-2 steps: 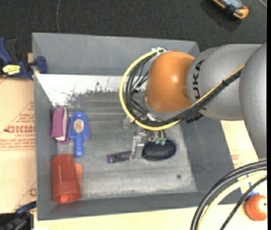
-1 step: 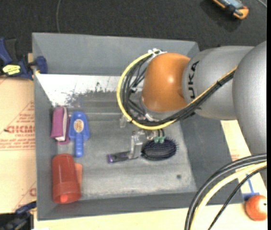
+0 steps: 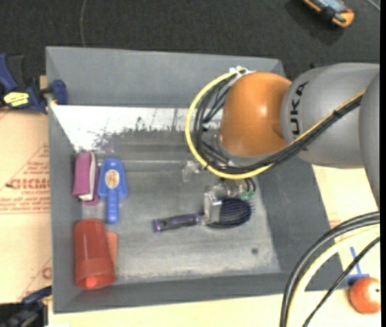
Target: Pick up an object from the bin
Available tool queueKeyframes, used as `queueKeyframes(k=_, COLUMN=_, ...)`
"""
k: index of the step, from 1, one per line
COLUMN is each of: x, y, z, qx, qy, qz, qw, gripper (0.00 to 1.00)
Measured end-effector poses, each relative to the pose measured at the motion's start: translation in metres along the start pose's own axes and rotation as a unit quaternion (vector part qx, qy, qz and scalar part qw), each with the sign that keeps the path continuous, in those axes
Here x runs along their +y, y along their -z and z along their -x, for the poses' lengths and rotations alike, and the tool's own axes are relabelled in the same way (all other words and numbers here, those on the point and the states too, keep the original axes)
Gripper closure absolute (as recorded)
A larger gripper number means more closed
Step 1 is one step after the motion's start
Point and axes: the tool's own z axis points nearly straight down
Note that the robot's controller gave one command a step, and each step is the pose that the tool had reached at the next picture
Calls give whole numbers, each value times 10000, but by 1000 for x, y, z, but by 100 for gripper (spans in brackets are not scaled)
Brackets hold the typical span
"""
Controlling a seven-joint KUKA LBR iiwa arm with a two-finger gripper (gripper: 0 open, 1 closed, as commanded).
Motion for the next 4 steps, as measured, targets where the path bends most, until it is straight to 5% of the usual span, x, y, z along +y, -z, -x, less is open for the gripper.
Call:
queueKeyframes(k=1, x=-31, y=-65, z=-18, qx=13, qy=-654, qz=7, qw=9979, gripper=0)
queueKeyframes(k=2, x=0, y=-62, z=-15, qx=-50, qy=12, qz=-6, qw=10000, gripper=100)
queueKeyframes(k=3, x=0, y=-62, z=-15, qx=-50, qy=10, qz=-6, qw=10000, gripper=100)
queueKeyframes(k=4, x=-4, y=33, z=-16, qx=-100, qy=-93, qz=-15, qw=9999, gripper=100)
